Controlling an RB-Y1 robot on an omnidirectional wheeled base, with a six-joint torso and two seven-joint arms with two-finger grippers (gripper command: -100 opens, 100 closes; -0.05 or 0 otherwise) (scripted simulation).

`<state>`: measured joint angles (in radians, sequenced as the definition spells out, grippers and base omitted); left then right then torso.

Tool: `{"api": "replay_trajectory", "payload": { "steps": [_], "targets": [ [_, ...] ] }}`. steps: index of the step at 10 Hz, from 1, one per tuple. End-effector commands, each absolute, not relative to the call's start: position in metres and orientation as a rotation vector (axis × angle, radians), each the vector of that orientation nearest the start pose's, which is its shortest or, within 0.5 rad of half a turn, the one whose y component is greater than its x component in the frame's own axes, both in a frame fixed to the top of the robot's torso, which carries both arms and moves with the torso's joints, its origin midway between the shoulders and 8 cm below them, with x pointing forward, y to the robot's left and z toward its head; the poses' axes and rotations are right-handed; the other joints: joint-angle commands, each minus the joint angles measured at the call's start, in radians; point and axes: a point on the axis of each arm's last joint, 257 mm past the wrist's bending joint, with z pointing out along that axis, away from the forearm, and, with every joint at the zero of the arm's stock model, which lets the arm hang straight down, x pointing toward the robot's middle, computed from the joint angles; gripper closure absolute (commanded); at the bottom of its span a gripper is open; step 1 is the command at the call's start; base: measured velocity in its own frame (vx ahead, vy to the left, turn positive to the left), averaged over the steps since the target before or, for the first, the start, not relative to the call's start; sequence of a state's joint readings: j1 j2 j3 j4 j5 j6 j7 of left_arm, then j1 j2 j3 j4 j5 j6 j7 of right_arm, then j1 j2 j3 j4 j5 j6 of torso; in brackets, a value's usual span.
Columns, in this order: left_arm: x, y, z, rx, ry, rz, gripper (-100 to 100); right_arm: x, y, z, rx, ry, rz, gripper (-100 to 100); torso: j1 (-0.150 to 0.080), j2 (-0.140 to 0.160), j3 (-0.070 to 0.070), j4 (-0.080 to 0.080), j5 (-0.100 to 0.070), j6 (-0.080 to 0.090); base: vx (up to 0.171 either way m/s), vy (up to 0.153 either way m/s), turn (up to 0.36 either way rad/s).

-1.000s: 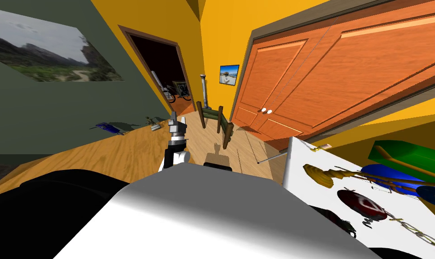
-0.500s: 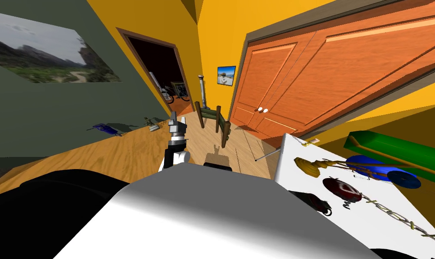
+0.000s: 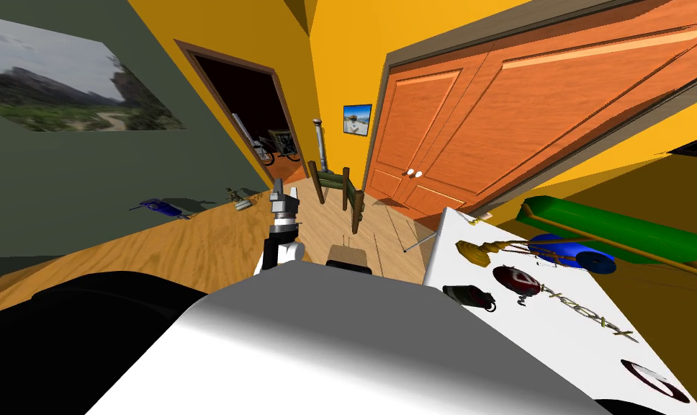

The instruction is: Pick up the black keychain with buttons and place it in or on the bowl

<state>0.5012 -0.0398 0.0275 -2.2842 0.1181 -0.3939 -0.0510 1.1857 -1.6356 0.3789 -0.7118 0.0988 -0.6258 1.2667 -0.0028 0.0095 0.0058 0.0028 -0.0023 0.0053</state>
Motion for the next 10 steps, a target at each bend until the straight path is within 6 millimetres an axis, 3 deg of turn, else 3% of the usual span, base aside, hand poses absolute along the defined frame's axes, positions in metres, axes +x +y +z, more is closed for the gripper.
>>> {"api": "replay_trajectory", "payload": {
  "steps": [1,4,6,7,10],
  "targets": [
    [0.355,0.308,0.005,-0.818,0.589,-1.281,0,-0.141,-0.835,-0.202,-1.733,2.928,-0.588,100,0.0,0.0,0.0,0.0,0.0,0.0,-0.059,-0.049,-0.028],
    [0.355,0.308,0.005,-0.818,0.589,-1.281,0,-0.122,-0.84,-0.187,-1.774,2.9,-0.58,100,0.001,-0.003,-0.002,-0.001,0.0,-0.001,-0.061,-0.06,-0.05],
    [0.355,0.308,0.005,-0.819,0.589,-1.281,0,-0.122,-0.841,-0.187,-1.771,2.902,-0.582,100,0.003,-0.004,-0.002,-0.001,0.0,-0.001,-0.033,-0.023,0.001],
    [0.355,0.308,0.005,-0.819,0.589,-1.281,0,-0.122,-0.841,-0.187,-1.773,2.902,-0.581,-100,0.005,-0.005,-0.003,-0.001,0.0,-0.001,0.0,0.0,0.0],
    [0.355,0.308,0.005,-0.819,0.589,-1.281,0,-0.123,-0.841,-0.187,-1.773,2.902,-0.581,-100,0.006,-0.007,-0.004,-0.001,0.0,-0.001,0.0,0.0,0.0]
  ]
}}
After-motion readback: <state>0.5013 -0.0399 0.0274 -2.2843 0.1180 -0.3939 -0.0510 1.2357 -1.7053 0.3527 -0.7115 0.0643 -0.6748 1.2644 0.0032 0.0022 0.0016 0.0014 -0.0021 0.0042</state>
